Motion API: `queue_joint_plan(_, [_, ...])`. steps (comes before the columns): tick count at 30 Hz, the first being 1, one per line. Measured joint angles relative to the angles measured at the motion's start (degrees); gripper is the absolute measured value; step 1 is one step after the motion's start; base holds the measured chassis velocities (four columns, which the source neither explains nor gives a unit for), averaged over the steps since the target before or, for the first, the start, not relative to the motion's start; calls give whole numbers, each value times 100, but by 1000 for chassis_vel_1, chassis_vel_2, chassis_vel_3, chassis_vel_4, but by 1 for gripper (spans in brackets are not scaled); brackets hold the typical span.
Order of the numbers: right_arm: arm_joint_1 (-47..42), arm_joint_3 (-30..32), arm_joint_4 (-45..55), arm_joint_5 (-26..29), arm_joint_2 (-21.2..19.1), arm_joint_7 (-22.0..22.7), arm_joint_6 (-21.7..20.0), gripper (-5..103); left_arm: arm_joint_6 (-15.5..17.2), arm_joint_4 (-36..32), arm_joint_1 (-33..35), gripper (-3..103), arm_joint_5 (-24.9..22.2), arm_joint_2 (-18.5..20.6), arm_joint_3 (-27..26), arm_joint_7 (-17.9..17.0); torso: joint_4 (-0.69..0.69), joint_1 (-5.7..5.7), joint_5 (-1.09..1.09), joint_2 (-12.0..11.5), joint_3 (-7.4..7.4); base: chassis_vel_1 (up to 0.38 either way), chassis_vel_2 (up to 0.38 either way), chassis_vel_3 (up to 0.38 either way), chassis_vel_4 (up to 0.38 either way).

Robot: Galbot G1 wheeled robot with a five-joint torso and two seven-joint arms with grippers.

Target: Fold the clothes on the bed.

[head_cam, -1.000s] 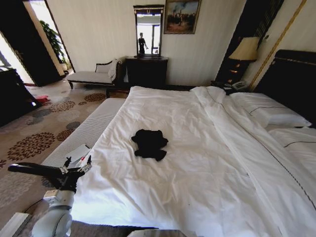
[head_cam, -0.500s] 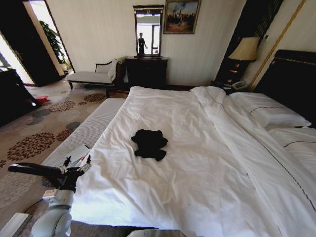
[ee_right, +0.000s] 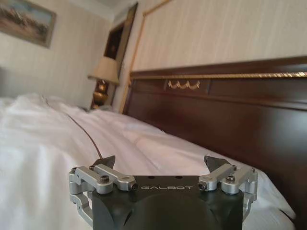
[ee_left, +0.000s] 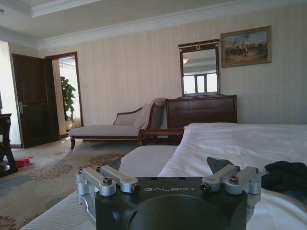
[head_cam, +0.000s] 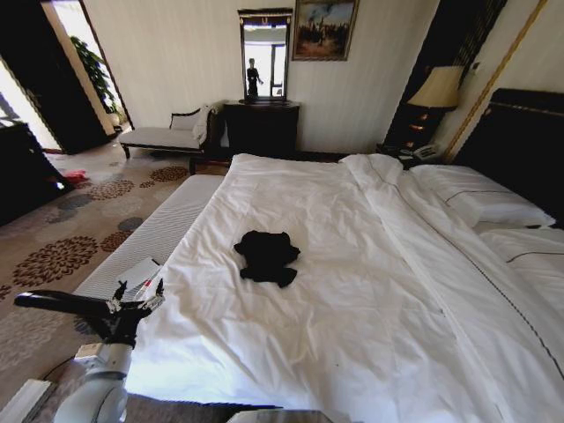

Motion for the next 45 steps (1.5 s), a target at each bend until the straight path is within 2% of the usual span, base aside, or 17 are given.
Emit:
queue_joint_plan(10, [78,-219,1803,439,156,-243,-398,100,-30,-226,103,100,125,78,-16,75,-1,0,-1,0,0,0,0,0,0])
queue_joint_plan(14, [136,-326,2198,404,167,-281,-461,100,-47,-292,191,100,128,42,-41,75,0,0,0,0,0,0,0,0,0])
queue_joint_plan(16, [225,-452,2553,198,155,-201,-589,100,-66,-324,269,100,153,31,-75,75,0,0,-1,0,0,0,0,0,0])
queue_joint_plan(20, [317,-561,2732,-9,152,-129,-703,100,-66,-343,281,100,163,7,-85,74,0,0,-1,0,0,0,0,0,0])
queue_joint_plan(24, [451,-784,2914,-463,164,-104,-817,100,-14,-411,247,100,234,-65,-48,36,0,1,0,0,0,0,0,0,0])
queue_joint_plan(29, [419,-936,2879,-558,159,-464,-761,100,-8,-479,267,100,270,-62,-42,41,-1,0,0,0,0,0,0,0,0])
queue_joint_plan(31, [395,-1056,2871,-584,160,-699,-735,100,-61,-570,321,100,268,-27,-45,151,-1,0,0,0,0,0,0,0,0])
queue_joint_plan(33, [396,-1085,2871,-595,160,-721,-735,100,-79,-592,339,100,261,-15,-45,184,-1,0,0,0,0,0,0,0,0])
queue_joint_plan(36, [481,-1271,2929,-718,142,-758,-903,100,-246,-737,530,100,71,82,-56,538,-1,0,0,0,0,0,0,0,0])
queue_joint_plan(39, [556,-1327,2951,-826,113,-728,-1025,100,-311,-802,623,100,-12,118,-80,671,1,1,0,0,0,0,0,0,0])
queue_joint_plan(45, [698,-1463,2958,-1031,86,-606,-1229,100,-373,-838,640,100,-31,130,-111,733,0,0,0,0,0,0,0,0,0])
